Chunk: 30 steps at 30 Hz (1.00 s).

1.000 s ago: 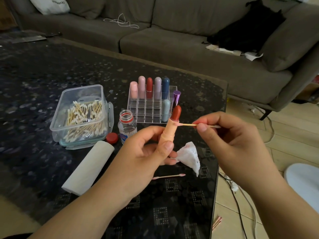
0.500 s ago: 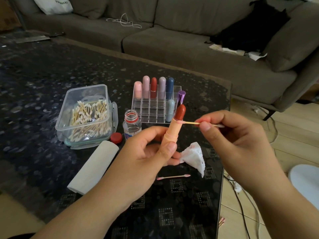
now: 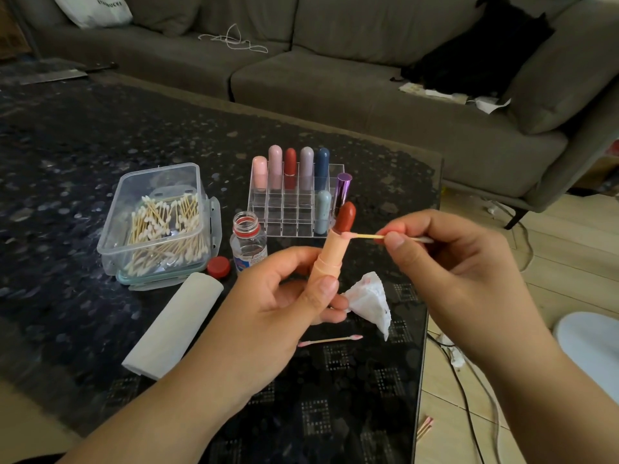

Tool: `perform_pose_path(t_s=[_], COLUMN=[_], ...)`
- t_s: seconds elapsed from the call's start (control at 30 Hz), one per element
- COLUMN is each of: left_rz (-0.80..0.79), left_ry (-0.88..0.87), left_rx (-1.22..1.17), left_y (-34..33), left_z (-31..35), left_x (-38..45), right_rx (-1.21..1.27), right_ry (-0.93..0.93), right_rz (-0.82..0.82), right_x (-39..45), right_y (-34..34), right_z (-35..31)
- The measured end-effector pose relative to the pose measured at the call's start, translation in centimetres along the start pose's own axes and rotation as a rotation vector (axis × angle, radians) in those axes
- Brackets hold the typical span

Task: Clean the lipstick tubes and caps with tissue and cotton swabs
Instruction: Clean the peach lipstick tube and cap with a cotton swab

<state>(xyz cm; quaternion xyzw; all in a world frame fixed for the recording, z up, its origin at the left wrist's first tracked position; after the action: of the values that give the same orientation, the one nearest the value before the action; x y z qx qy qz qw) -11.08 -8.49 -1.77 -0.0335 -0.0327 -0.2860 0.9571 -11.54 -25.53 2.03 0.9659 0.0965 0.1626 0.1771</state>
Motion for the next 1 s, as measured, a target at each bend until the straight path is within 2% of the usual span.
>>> perform_pose_path(t_s=[0.8,1.0], left_rz=[-0.001,-0.035], left_ry=[0.025,0.027], left_rx=[-0.02,-0.114], left_y=[-0.09,-0.03], left_z=[0.17,0.22], left_x=[-0.2,-0.26], right_rx=[0.084,0.091], right_ry=[0.023,0.034], right_rz=[-0.031,-0.027], right_x=[0.3,0.34], right_y=[-0.35,0.19], right_z=[-0.05,0.23])
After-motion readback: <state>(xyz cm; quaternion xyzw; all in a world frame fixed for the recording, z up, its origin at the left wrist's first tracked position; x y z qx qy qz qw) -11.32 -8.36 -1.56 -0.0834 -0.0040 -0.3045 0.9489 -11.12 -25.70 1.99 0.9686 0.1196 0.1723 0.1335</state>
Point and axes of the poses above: each hand's wrist, its own x-axis towards the middle knuckle, its own y-axis out of the back of the hand, z = x × y, the point moved 2 cm from there along x, towards the middle knuckle, and after that the axes turned 15 degrees about -z, right-handed, at the moved point
